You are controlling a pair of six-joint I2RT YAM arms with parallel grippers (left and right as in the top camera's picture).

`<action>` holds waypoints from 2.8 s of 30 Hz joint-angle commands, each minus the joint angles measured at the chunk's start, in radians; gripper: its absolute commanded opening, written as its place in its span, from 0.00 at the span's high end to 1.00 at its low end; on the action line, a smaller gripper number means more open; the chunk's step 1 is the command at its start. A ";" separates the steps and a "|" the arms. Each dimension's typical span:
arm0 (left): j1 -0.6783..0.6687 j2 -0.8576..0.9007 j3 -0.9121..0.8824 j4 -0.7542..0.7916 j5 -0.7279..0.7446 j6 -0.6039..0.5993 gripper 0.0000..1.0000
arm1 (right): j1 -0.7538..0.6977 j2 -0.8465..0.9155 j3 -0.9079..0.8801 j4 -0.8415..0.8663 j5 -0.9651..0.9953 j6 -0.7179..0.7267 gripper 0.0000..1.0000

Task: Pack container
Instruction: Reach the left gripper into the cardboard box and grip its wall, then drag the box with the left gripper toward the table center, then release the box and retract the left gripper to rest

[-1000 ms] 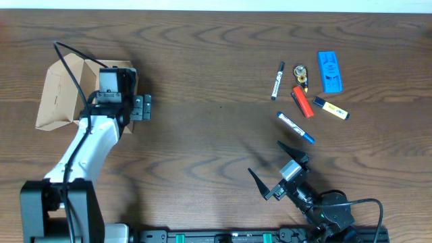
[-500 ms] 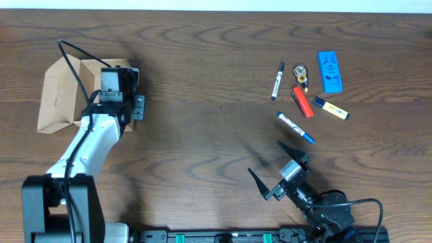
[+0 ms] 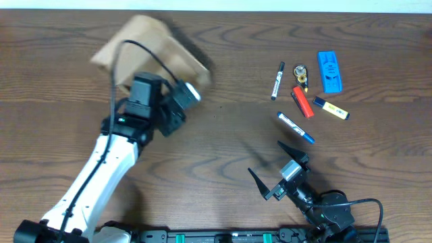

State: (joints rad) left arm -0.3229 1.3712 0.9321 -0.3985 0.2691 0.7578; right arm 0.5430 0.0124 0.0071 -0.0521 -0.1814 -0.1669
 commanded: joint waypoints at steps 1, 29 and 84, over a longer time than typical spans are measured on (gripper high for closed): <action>-0.069 -0.005 0.022 -0.050 0.157 0.418 0.95 | 0.008 -0.006 -0.002 -0.005 0.009 -0.014 0.01; -0.143 0.145 0.022 -0.033 0.174 0.431 0.62 | 0.008 -0.006 -0.002 -0.005 0.009 -0.014 0.01; -0.143 -0.732 0.026 -0.592 -0.123 -0.669 0.05 | 0.008 -0.006 -0.002 -0.005 0.009 -0.014 0.01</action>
State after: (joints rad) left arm -0.4622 0.6422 0.9421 -0.9855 0.1562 0.1005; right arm 0.5430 0.0124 0.0071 -0.0521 -0.1818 -0.1669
